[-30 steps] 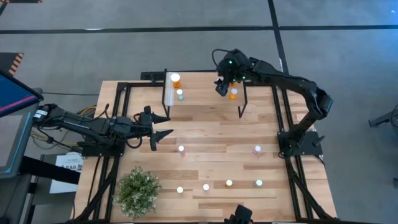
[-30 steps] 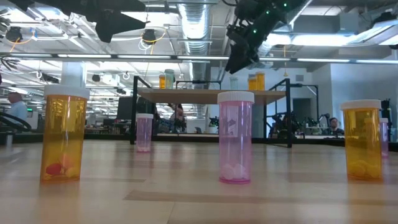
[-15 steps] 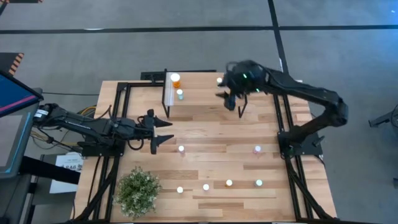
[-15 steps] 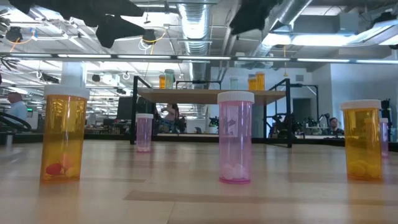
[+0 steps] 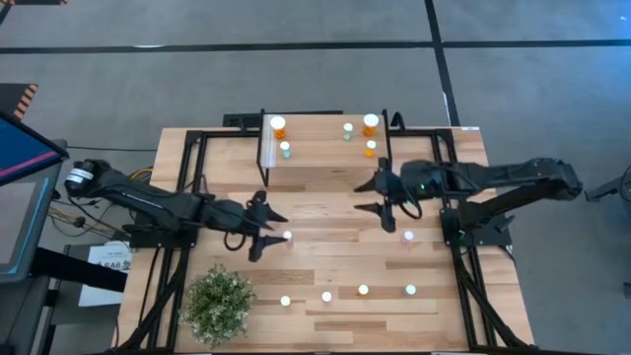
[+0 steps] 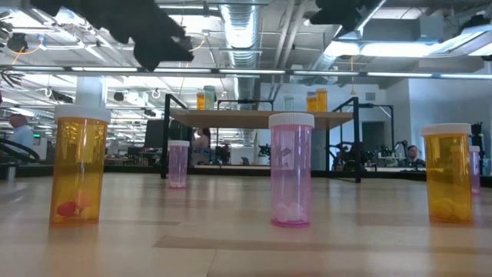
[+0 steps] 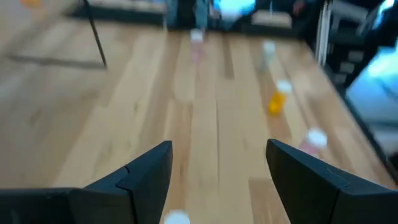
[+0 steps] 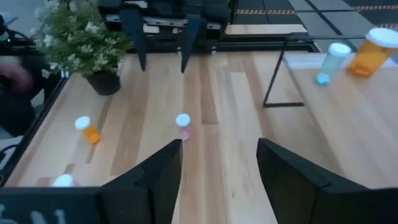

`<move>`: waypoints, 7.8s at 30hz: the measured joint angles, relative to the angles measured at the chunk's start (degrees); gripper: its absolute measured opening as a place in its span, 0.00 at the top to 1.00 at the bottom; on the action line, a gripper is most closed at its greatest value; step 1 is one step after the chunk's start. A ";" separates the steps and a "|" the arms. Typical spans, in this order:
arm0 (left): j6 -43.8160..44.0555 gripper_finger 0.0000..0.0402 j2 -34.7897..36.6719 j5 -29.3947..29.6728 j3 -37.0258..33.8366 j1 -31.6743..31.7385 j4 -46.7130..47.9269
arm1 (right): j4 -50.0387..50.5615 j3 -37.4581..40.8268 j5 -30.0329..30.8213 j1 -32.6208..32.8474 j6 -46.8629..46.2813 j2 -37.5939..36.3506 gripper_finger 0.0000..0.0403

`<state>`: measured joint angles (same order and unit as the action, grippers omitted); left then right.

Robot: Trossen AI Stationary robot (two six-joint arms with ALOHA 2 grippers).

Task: Pick and place medicine bottles onto shelf by color
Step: Put the pink pill bottle on the shelf

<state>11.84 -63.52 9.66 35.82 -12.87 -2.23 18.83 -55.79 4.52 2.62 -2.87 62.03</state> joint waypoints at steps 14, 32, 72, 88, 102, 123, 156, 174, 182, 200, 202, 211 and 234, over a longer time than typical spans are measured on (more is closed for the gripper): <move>3.90 0.36 -9.84 2.65 1.91 -0.38 7.32 | -4.06 0.82 6.10 7.27 -1.23 0.65 0.43; 3.85 0.30 -21.79 2.69 4.65 2.73 7.50 | -4.20 0.83 6.09 7.01 -1.21 2.90 0.43; 3.97 0.74 -22.84 -0.03 8.06 4.88 10.74 | -4.35 0.83 6.09 7.01 -1.25 2.86 0.43; -7.21 0.74 -21.64 4.65 31.02 11.78 34.54 | -4.06 0.83 6.07 8.03 -1.21 2.86 0.43; -14.48 0.74 -11.09 4.01 41.51 24.55 40.97 | -4.50 0.82 6.07 8.16 -0.56 2.86 0.43; -24.74 0.74 -25.42 -9.56 50.68 46.43 36.20 | -4.93 0.83 6.07 7.38 -0.08 2.85 0.43; -28.43 0.74 -34.17 -12.01 50.66 50.65 37.67 | -4.39 0.83 6.03 7.42 0.82 2.83 0.43; -27.84 0.73 -33.99 -12.19 49.63 51.06 36.99 | -4.37 0.83 6.00 7.44 0.26 2.83 0.43; -27.84 0.65 -33.99 -12.17 49.56 51.04 37.06 | -4.37 0.83 6.00 7.44 0.26 2.83 0.43; -27.18 0.62 -34.20 -12.01 51.57 50.35 38.46 | -4.37 0.83 5.99 7.44 0.26 2.83 0.43; -27.19 0.62 -34.12 -12.01 51.77 50.11 38.33 | -4.37 0.83 5.98 7.44 0.26 2.83 0.43; -27.04 0.58 -33.87 -9.37 51.86 49.67 39.37 | -4.37 0.83 5.96 7.44 -0.14 2.83 0.43; -25.01 0.42 -15.82 -14.99 46.66 44.46 34.45 | -4.39 0.83 5.91 7.76 -0.86 2.83 0.43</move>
<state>-13.17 -79.34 -5.32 82.48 31.59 32.22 14.44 -54.96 10.43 10.38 -3.72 64.86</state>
